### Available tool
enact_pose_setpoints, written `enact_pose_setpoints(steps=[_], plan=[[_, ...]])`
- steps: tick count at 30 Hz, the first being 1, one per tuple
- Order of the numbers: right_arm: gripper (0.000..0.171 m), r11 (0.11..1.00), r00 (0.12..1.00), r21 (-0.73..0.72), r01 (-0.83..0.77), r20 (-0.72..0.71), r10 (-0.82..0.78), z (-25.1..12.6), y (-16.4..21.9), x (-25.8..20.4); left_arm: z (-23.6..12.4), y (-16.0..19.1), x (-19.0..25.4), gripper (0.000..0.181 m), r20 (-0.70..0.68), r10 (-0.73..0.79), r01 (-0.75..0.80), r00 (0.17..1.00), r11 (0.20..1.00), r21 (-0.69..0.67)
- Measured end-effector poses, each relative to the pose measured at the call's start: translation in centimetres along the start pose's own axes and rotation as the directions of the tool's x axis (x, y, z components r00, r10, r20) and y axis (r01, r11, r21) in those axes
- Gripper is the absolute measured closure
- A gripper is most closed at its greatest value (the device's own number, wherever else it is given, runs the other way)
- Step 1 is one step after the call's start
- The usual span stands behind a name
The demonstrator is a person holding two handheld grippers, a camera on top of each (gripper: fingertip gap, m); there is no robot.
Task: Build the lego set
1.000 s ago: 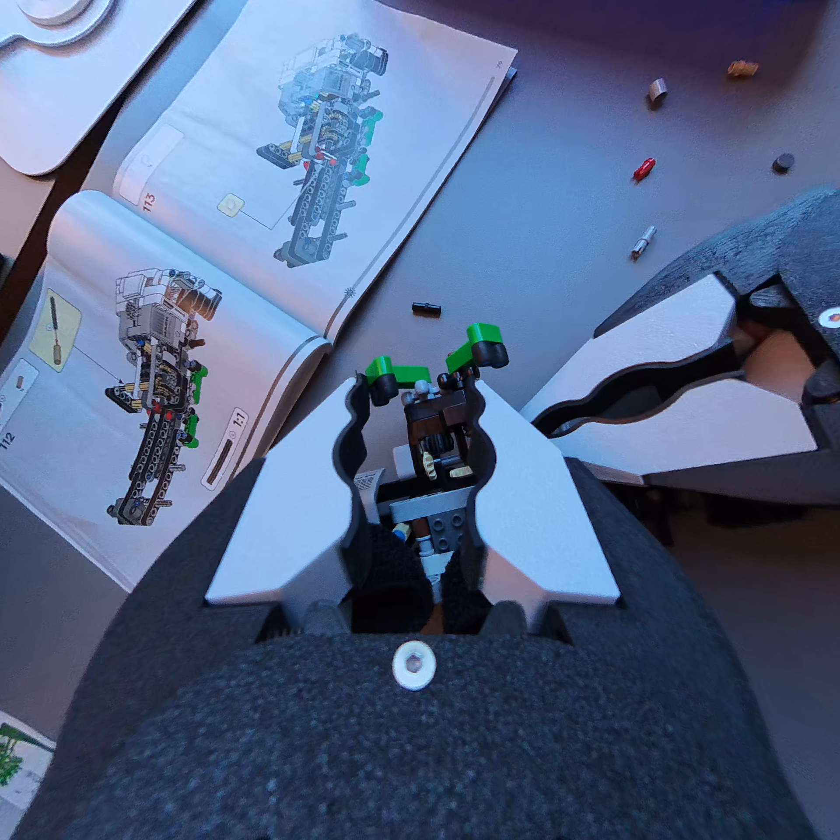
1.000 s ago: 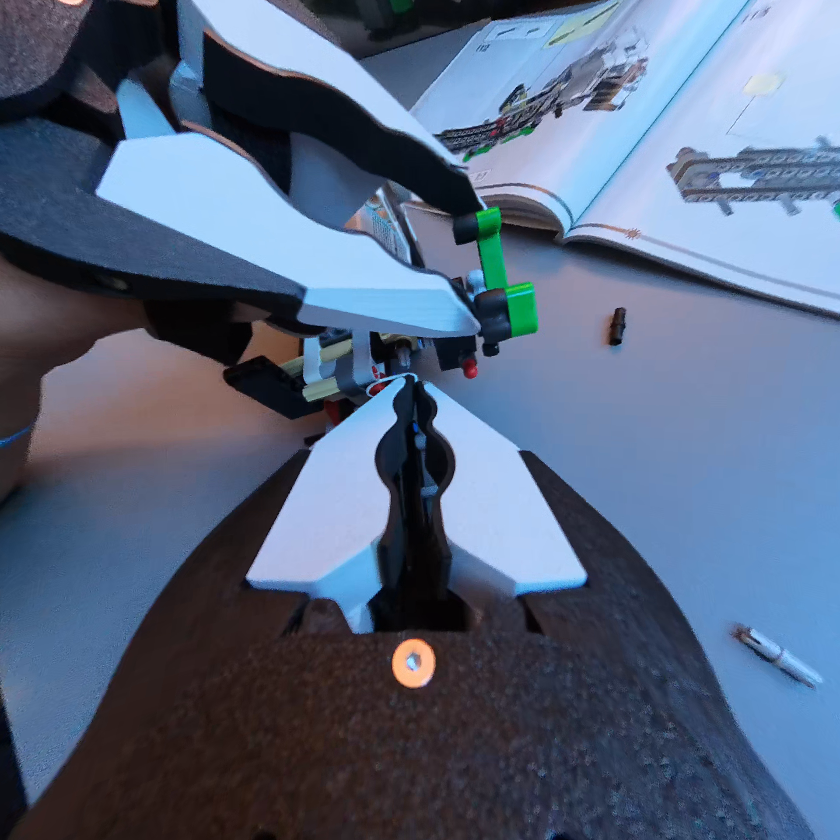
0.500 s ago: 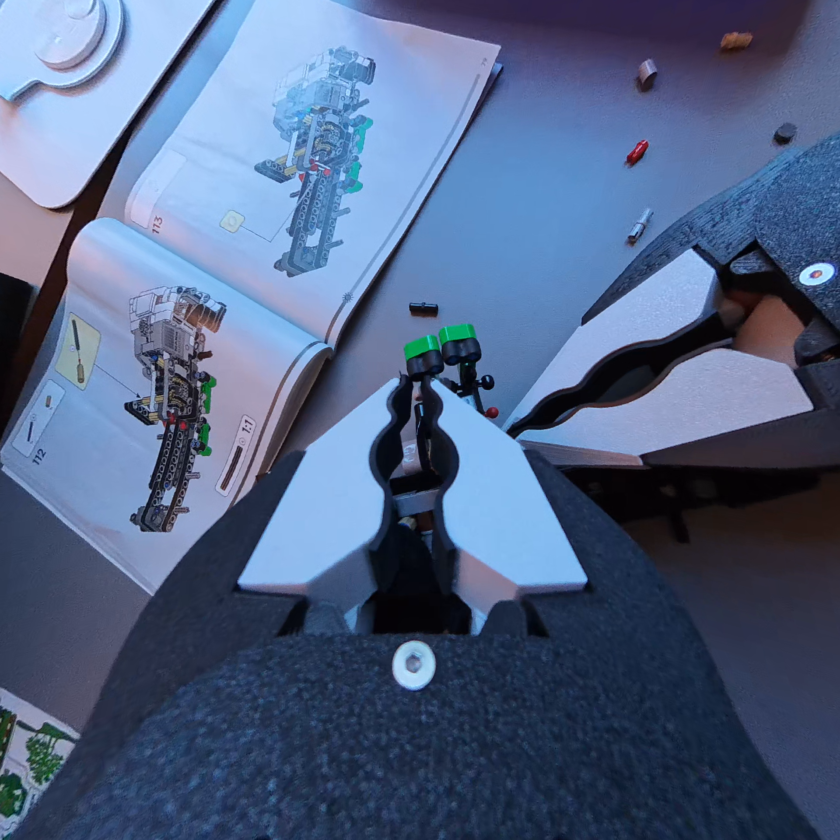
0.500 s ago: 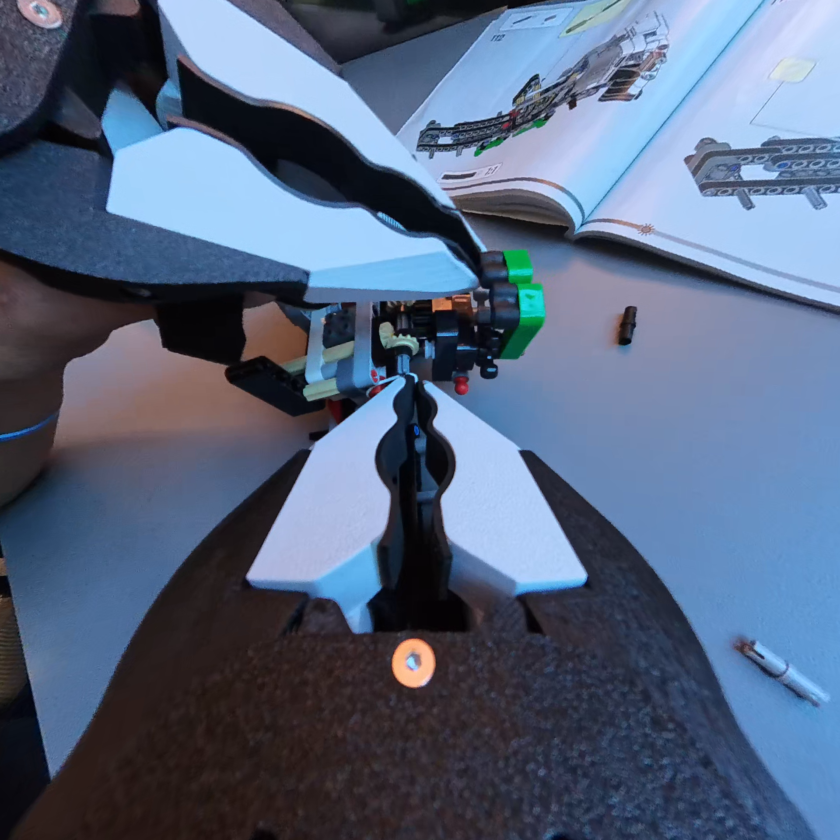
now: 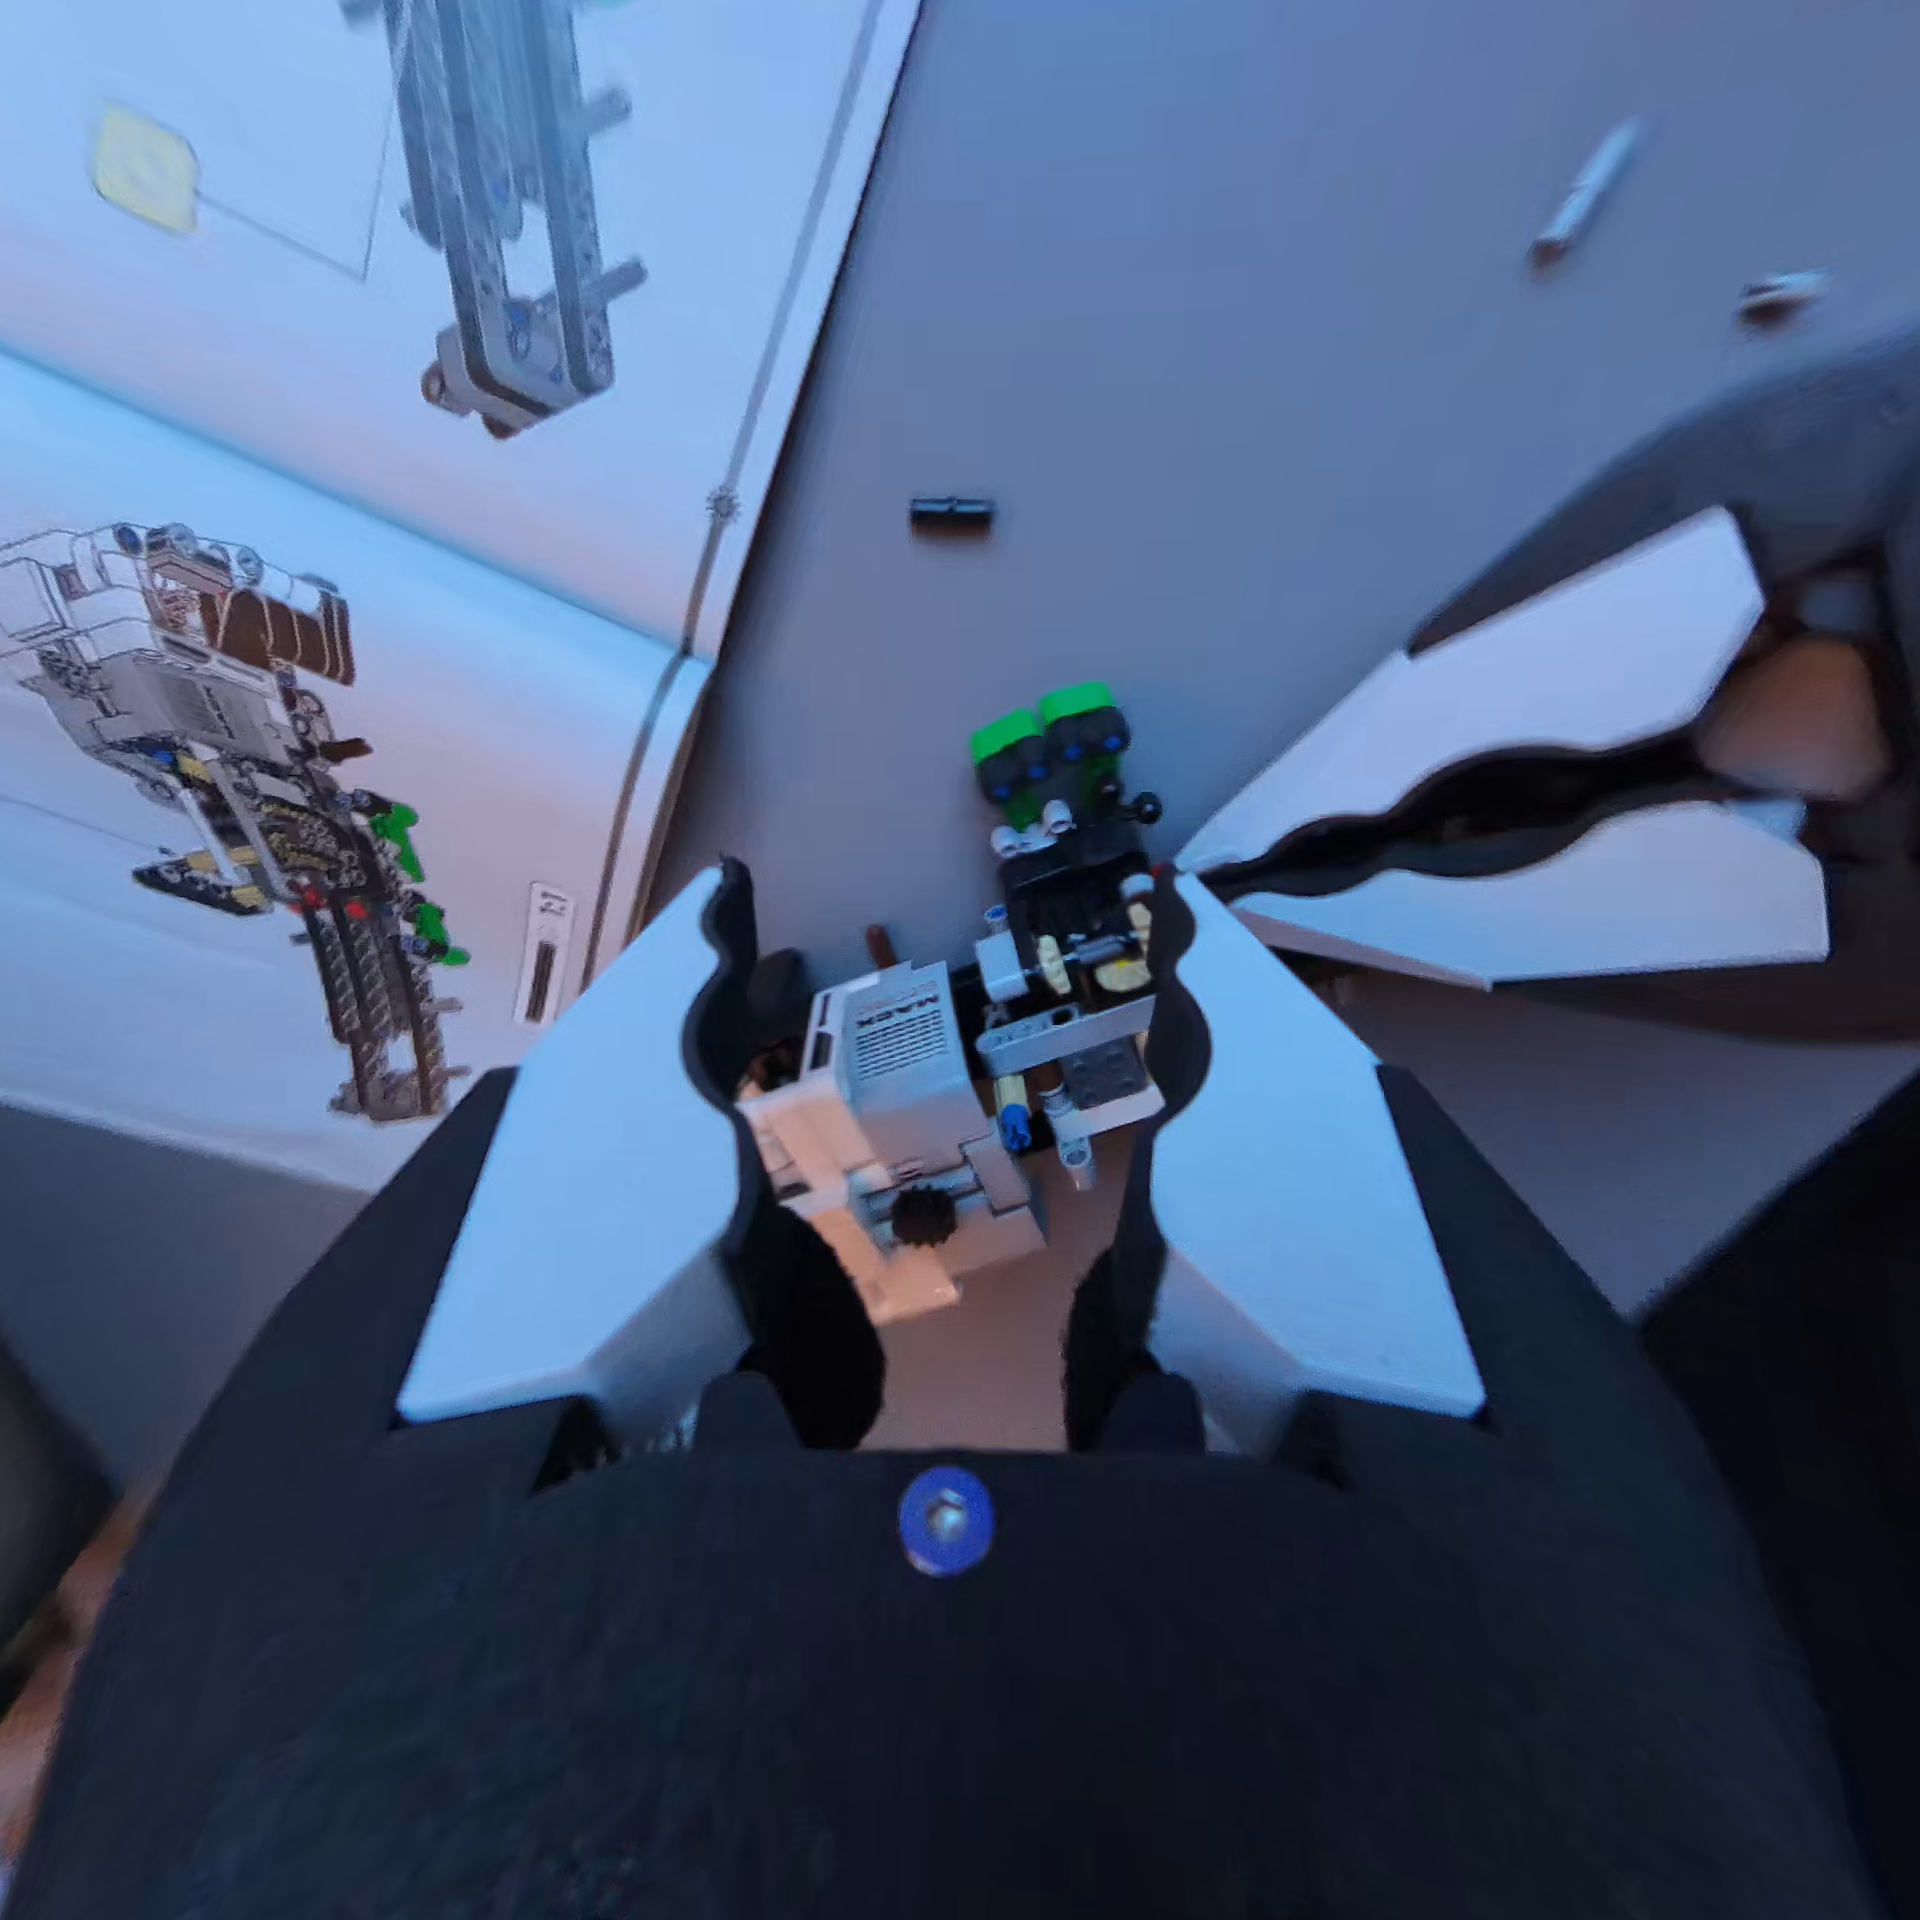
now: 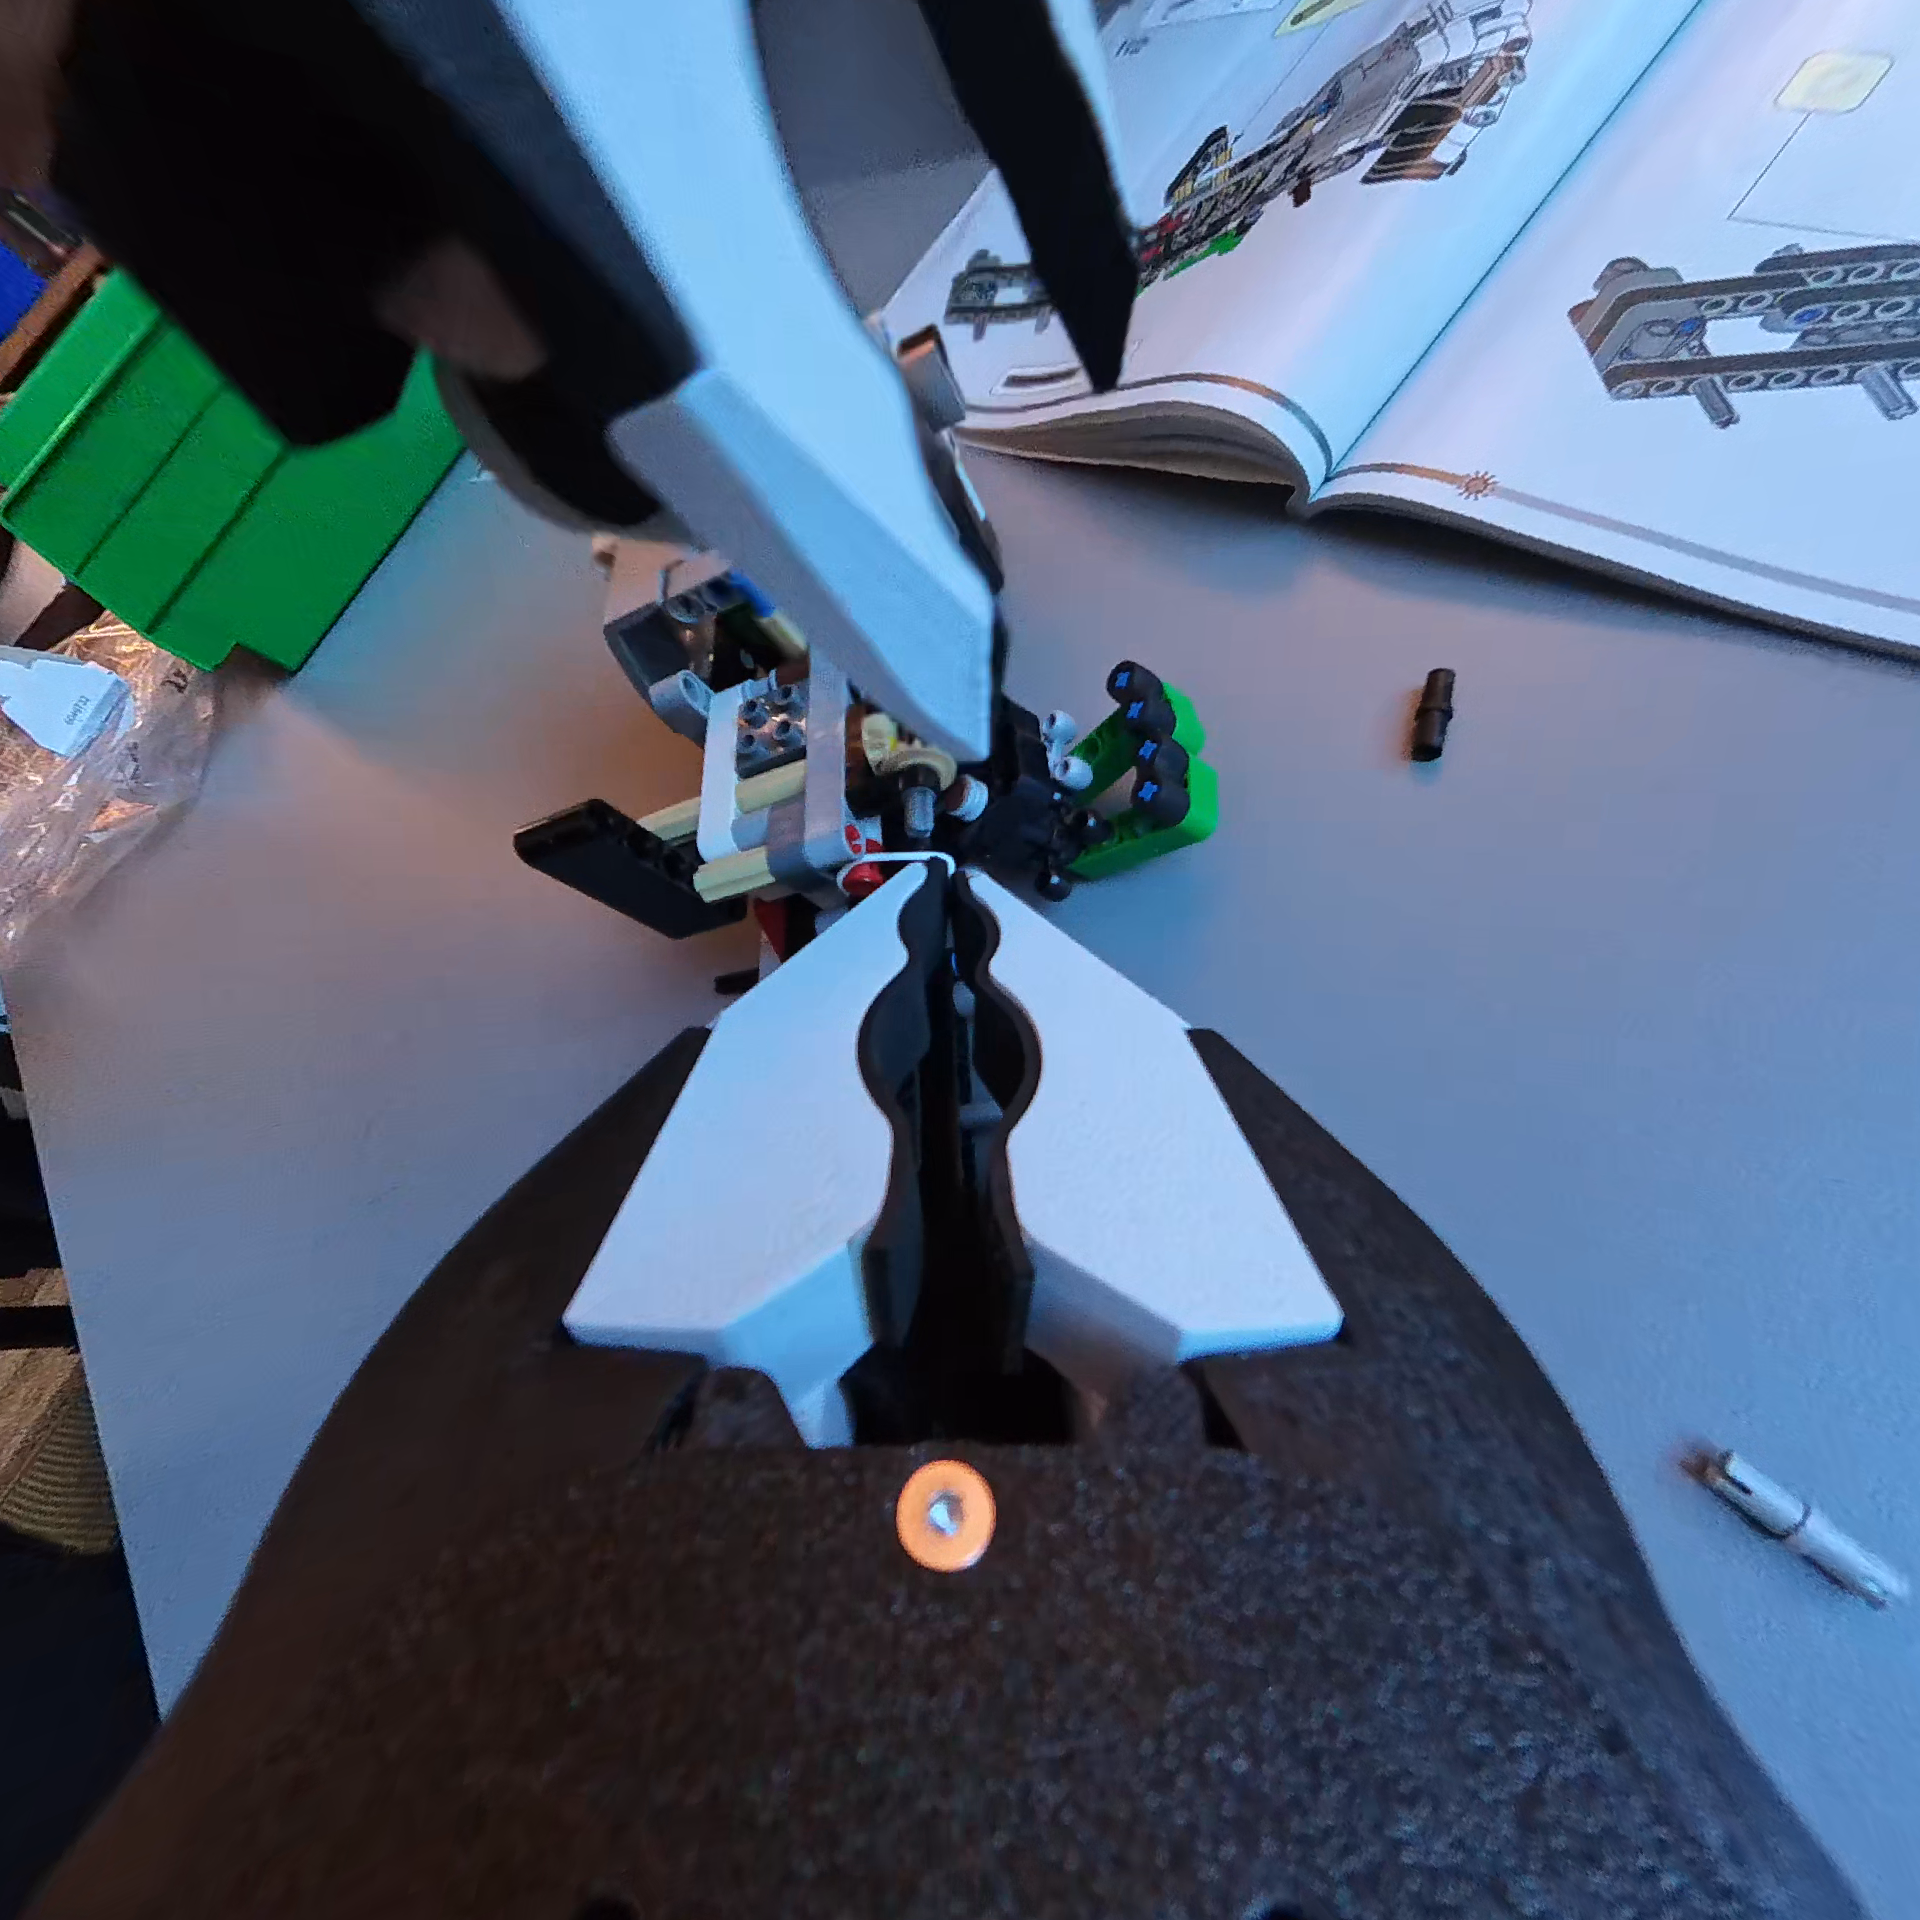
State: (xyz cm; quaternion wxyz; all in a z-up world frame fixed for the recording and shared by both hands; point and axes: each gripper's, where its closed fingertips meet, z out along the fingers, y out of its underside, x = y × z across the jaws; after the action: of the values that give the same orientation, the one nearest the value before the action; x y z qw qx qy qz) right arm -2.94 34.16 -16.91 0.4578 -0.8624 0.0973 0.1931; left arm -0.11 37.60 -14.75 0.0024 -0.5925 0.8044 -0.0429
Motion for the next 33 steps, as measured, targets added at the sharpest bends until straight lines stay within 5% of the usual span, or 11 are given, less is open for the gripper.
enact_pose_setpoints(steps=[1,6,10,15,22,27,33], plan=[[0.171,1.0,1.0,-0.001,-0.002,0.003,0.002,0.0,0.0,0.0,0.0,0.0,-0.1,0.108,-0.009,-0.012,0.011,1.0,0.998,-0.059],[0.171,1.0,1.0,0.001,0.001,0.003,-0.001,0.0,0.0,-0.1,1.3,-0.3,0.9,0.103,-0.083,-0.118,0.089,0.99,0.951,-0.295],[0.171,1.0,1.0,0.0,0.007,0.0,-0.007,0.0,0.0,-0.1,2.4,0.7,1.8,0.121,-0.102,-0.167,0.109,0.981,0.898,-0.426],[0.171,1.0,1.0,-0.001,0.011,-0.002,-0.011,0.0,0.1,-0.1,1.9,1.1,2.3,0.149,-0.068,-0.104,0.063,0.992,0.891,-0.45],[0.171,1.0,1.0,-0.004,0.023,-0.01,-0.023,0.0,0.1,-0.1,2.9,1.3,2.5,0.15,-0.065,-0.116,0.074,0.991,0.891,-0.449],[0.171,1.0,1.0,0.007,0.019,-0.005,-0.018,-0.1,-0.1,-0.1,2.4,0.7,2.3,0.15,-0.052,-0.088,0.067,0.995,0.949,-0.308],[0.171,0.998,0.999,0.047,0.043,0.008,-0.043,-0.4,-0.6,-0.5,1.5,-0.1,2.5,0.151,-0.075,-0.102,0.11,0.992,0.987,0.114]])
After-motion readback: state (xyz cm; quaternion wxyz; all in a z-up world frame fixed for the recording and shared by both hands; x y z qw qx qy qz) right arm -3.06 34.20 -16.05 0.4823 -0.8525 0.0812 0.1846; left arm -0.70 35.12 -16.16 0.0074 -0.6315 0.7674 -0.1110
